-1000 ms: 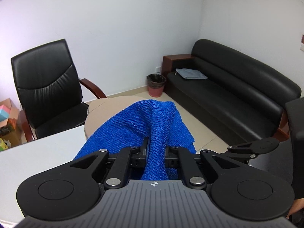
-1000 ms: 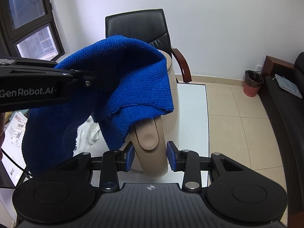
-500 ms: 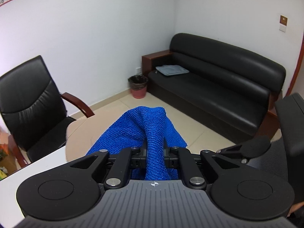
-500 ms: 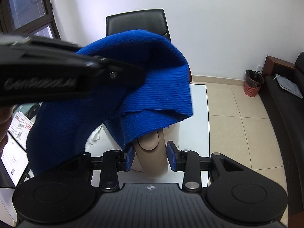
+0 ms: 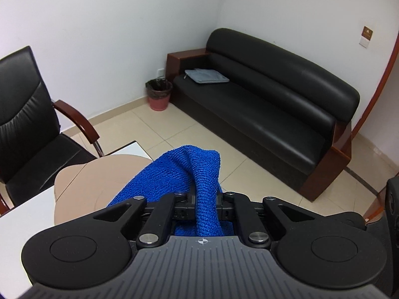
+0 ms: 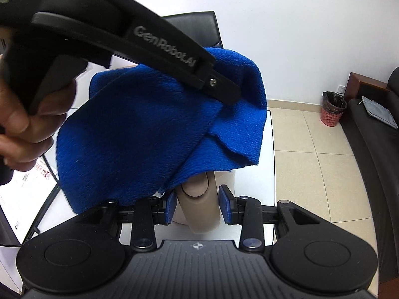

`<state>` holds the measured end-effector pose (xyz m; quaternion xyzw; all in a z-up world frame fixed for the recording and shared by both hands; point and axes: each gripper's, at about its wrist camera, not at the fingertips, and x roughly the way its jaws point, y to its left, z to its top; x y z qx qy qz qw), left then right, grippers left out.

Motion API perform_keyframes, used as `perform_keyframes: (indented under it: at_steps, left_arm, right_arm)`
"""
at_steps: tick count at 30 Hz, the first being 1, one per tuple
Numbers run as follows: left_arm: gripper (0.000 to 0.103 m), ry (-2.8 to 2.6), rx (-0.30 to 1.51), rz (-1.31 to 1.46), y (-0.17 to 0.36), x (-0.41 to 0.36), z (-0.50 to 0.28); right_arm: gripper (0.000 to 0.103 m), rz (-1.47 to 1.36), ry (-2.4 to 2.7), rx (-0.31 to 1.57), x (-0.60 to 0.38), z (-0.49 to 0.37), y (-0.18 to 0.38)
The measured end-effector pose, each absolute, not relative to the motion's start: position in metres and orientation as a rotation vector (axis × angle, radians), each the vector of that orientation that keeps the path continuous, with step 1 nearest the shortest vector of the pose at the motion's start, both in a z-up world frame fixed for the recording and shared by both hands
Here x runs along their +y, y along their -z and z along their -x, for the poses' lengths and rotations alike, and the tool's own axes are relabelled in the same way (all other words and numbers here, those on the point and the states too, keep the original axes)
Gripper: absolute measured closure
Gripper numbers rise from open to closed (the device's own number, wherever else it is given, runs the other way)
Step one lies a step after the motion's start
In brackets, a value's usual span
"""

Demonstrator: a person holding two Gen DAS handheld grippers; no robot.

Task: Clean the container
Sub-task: 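Rub the cloth across the kettle body with the left tool while the right tool holds the kettle, then keep wiping the kettle top with the cloth in the left tool while the right tool holds it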

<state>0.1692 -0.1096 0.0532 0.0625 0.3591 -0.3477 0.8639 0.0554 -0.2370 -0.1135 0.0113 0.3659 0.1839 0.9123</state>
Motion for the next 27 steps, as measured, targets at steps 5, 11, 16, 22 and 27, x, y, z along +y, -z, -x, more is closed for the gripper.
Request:
perform_keyframes:
  at_steps: [5,11,16,22,27]
  left_arm:
    - [0.093,0.733,0.753,-0.111,-0.050,-0.112,-0.178]
    - [0.093,0.705,0.731,-0.087,-0.050,-0.113,-0.192]
    - [0.093,0.675,0.717,-0.073,-0.050,-0.111,-0.202]
    - [0.093,0.623,0.706,-0.057,-0.051,-0.106,-0.214]
    - [0.093,0.574,0.699,-0.044,-0.051,-0.098,-0.221]
  right_arm:
    - [0.065,-0.027,-0.376,0.750,-0.237,-0.056,0.113]
    - [0.065,-0.030,-0.375,0.750,-0.237,-0.057,0.113]
    - [0.065,-0.032,-0.373,0.750,-0.238,-0.059,0.113]
    - [0.065,-0.032,-0.372,0.751,-0.237,-0.058,0.112]
    - [0.065,-0.031,-0.370,0.752,-0.234,-0.057,0.111]
